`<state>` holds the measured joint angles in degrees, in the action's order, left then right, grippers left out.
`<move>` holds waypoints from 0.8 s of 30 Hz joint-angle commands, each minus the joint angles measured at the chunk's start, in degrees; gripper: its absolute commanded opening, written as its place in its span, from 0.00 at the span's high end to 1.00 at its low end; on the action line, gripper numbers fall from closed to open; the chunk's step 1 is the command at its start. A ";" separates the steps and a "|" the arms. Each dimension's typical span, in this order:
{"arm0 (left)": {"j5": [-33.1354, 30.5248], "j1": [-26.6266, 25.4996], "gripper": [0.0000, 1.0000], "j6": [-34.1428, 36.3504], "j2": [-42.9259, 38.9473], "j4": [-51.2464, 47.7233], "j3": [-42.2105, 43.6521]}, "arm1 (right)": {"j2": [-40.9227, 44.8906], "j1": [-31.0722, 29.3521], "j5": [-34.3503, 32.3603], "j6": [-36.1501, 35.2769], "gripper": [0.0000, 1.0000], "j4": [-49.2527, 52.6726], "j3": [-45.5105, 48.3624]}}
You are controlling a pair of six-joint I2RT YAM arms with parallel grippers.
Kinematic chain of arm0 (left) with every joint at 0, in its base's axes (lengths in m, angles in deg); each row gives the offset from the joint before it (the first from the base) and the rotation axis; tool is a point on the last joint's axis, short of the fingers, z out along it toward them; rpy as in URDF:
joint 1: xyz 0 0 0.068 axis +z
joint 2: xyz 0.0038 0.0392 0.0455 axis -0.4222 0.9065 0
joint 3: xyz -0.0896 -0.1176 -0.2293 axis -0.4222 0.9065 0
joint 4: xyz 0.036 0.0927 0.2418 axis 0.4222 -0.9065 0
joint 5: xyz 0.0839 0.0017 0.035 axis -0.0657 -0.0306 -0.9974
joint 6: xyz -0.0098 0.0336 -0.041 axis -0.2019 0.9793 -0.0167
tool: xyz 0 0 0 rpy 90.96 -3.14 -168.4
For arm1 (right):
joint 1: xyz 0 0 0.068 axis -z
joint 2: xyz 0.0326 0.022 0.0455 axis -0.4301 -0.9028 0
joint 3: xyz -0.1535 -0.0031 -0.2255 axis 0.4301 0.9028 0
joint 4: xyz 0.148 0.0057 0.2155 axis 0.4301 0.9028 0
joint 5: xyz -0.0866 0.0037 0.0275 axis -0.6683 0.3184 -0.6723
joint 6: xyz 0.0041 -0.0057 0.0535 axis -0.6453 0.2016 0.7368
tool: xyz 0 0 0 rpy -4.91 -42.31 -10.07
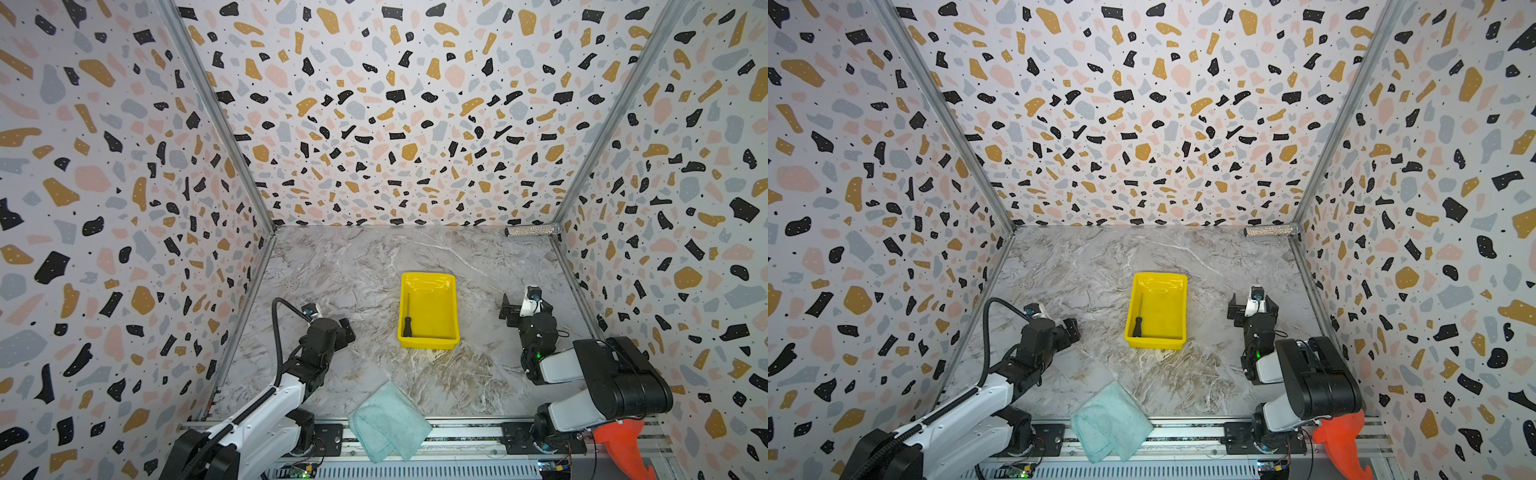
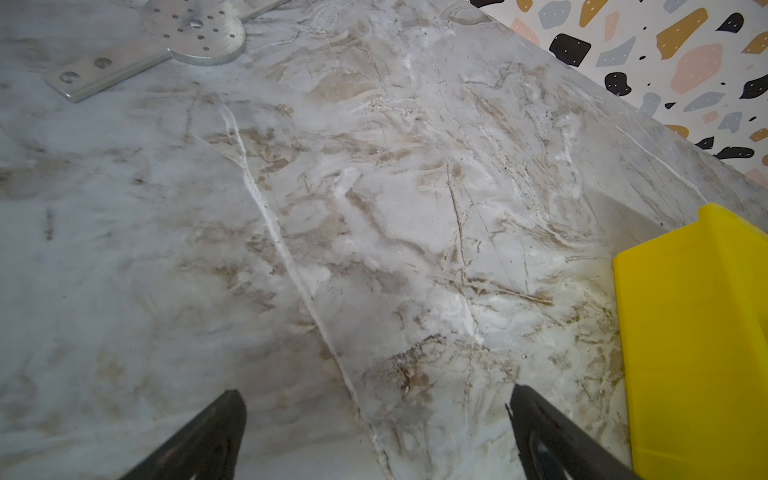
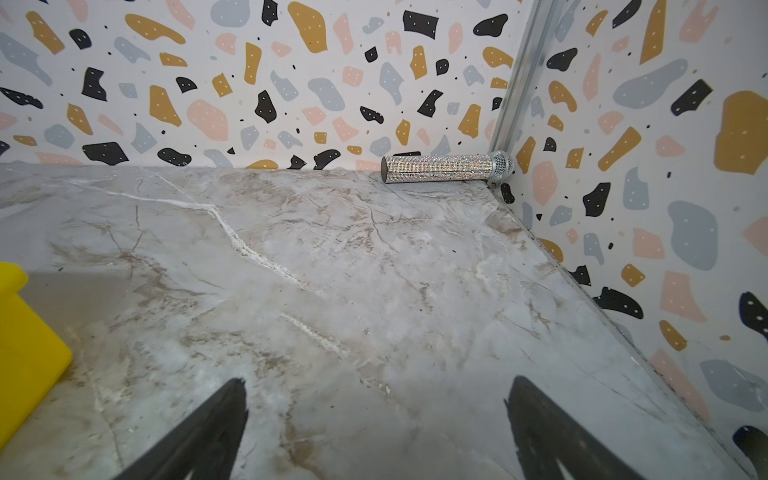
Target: Put the screwdriver in the bin
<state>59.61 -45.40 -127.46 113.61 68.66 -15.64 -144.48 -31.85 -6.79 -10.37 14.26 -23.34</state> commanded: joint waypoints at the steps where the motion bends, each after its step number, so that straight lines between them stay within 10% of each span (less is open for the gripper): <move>1: -1.04 -0.17 0.00 -0.04 0.36 1.27 -2.27 | 0.02 -0.22 -0.82 0.22 0.01 -1.53 -1.01; 11: -17.45 -0.22 0.00 -2.88 6.78 -6.71 -12.34 | 0.15 -0.07 -0.76 0.24 0.01 -1.34 -0.98; 24: -36.57 0.03 0.00 26.47 16.12 20.74 -14.87 | 0.11 -0.05 -0.65 0.21 0.01 -1.26 -0.99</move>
<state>31.00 -45.37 -110.46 128.67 77.73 -33.30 -144.50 -31.87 -6.96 -10.37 14.04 -23.34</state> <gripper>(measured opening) 0.997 0.990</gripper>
